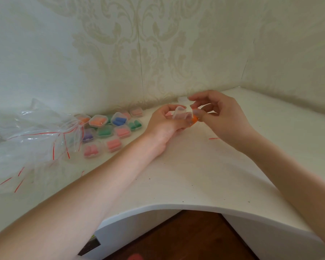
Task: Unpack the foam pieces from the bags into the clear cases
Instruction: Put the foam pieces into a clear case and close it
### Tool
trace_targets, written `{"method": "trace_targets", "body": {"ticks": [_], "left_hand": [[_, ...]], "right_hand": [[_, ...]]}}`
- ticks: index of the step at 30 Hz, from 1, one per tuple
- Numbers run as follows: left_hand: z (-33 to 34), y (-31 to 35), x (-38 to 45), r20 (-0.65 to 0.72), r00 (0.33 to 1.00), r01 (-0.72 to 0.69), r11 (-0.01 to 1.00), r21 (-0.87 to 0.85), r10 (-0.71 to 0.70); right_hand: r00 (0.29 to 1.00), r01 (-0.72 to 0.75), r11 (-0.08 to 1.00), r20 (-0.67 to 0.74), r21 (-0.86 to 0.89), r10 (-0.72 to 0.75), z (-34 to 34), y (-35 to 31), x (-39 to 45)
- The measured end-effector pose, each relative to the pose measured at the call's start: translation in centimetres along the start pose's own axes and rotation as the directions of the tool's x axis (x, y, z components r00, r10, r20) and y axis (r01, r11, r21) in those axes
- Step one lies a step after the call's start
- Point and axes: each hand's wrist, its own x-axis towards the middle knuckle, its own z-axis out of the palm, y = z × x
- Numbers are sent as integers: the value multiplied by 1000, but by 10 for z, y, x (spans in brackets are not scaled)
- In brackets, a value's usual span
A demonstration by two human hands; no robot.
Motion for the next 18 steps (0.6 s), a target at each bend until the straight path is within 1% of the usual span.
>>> {"method": "trace_targets", "body": {"ticks": [2, 4, 7, 11, 13, 15, 18], "left_hand": [[1, 2, 0, -1, 1000, 21, 999, -30, -21], [-1, 4, 1, -7, 998, 55, 994, -93, -56], [-4, 7, 2, 10, 996, 85, 983, -165, -85], [-4, 6, 3, 13, 996, 85, 985, -153, -84], [-5, 5, 4, 7, 997, 83, 979, -185, -83], [-6, 5, 5, 10, 996, 84, 971, -222, -84], [-6, 5, 6, 13, 996, 89, 961, -261, -89]], "right_hand": [[999, 32, 997, 35, -74, -29, 2, -1, -2], [997, 67, 986, 33, -153, -63, 0, 0, -2], [998, 59, 978, 28, -201, -54, -4, 0, -1], [995, 92, 957, 73, -276, -75, -1, 1, -3], [997, 55, 965, 58, -256, -41, 0, 1, -3], [999, 8, 986, 52, -165, 1, 0, 0, -2], [995, -28, 998, 97, -60, 34, 0, -1, -3]]}}
